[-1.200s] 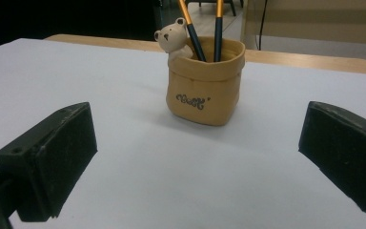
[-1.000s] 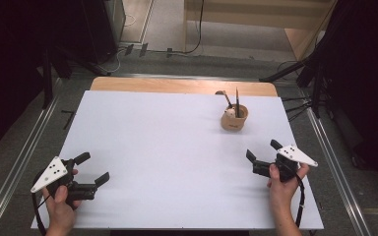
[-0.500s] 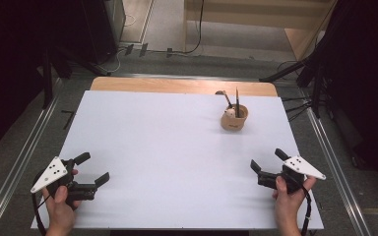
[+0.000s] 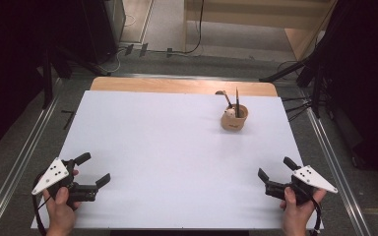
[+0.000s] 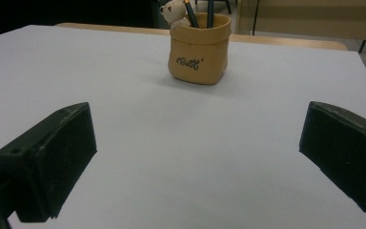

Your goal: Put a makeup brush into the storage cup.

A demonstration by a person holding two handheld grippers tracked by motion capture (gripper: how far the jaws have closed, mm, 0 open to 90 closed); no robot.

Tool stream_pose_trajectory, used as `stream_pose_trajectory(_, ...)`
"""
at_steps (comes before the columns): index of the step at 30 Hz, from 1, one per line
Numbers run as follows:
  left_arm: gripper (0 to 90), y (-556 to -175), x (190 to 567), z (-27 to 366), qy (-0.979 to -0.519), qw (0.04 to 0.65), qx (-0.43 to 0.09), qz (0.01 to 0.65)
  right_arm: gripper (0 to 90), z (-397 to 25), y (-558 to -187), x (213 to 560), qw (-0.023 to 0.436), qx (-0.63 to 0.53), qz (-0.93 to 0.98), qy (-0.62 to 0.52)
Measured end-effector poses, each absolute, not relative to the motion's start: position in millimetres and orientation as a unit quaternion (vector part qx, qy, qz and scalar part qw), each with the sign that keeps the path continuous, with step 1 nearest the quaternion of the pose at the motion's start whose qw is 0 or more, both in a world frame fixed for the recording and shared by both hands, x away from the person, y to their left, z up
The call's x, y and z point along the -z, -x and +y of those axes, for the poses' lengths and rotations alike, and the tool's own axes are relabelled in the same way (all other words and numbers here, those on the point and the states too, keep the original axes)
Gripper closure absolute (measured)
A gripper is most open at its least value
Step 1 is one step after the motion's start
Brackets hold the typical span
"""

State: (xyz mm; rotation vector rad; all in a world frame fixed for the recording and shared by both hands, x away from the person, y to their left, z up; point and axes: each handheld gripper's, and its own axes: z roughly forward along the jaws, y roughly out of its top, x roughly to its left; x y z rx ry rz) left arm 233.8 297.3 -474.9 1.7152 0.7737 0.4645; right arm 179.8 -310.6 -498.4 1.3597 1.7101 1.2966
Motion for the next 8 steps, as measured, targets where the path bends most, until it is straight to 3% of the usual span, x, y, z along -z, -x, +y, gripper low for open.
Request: stream_pose_trajectory(8,0.0,-234.6,474.9,297.1,-0.728,0.568,-0.196,0.330,0.0,-308.2,-176.1,500.5,0.302,-0.479,0.648,-0.510)
